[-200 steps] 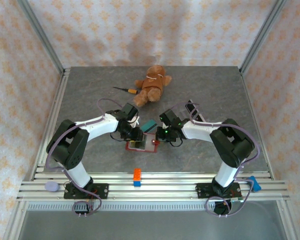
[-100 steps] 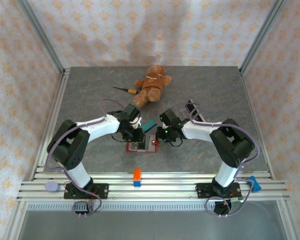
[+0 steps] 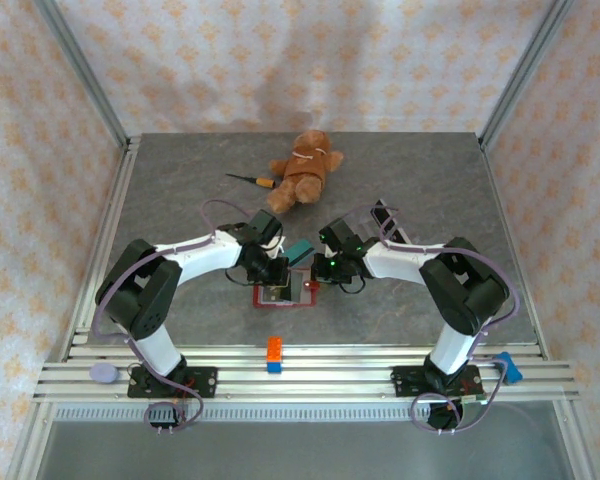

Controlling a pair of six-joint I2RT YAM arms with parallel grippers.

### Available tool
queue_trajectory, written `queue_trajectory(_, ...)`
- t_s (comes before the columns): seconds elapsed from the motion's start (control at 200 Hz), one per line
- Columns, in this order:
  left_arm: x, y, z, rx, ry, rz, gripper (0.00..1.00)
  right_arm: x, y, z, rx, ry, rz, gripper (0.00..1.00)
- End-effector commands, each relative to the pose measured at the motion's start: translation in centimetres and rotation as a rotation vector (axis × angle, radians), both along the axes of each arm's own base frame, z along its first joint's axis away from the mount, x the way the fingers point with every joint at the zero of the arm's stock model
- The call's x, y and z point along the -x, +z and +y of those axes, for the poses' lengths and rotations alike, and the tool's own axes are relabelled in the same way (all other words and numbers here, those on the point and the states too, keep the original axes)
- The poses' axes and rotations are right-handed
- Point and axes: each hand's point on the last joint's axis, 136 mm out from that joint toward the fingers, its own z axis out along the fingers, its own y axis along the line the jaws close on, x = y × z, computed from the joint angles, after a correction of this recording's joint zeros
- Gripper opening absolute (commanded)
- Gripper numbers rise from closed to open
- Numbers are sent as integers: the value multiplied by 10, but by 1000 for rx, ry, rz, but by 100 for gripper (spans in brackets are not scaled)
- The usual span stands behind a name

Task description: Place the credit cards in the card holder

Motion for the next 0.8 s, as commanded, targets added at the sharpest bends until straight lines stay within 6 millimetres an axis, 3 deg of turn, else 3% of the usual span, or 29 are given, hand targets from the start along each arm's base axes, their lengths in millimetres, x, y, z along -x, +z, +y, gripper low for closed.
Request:
queue_trajectory(0.0, -2, -4, -4, 19, 25, -12, 14, 7, -5, -1, 4, 5, 14, 10)
queue_trajectory(0.145, -3, 5, 6, -21, 26, -47, 26, 9, 4, -16, 98, -36, 37, 36)
queue_trajectory(0.335, -4, 17, 16, -14, 58, -69, 29, 11, 33, -28, 185, -38, -22, 59)
queue_trajectory(0.511, -4, 20, 35, -21, 106, -83, 23, 18, 45, -8, 241, -8, -64, 80)
queue_trajectory(0.611, 1, 14, 42, -28, 117, -75, 15, 19, 45, 3, 278, 2, -102, 89)
queue_trajectory(0.676, 4, 8, 43, -28, 114, -64, 13, 20, 42, 11, 296, 19, -117, 100)
queue_trajectory(0.796, 7, -5, 48, -37, 122, -48, 10, 23, 34, 26, 319, 55, -121, 99)
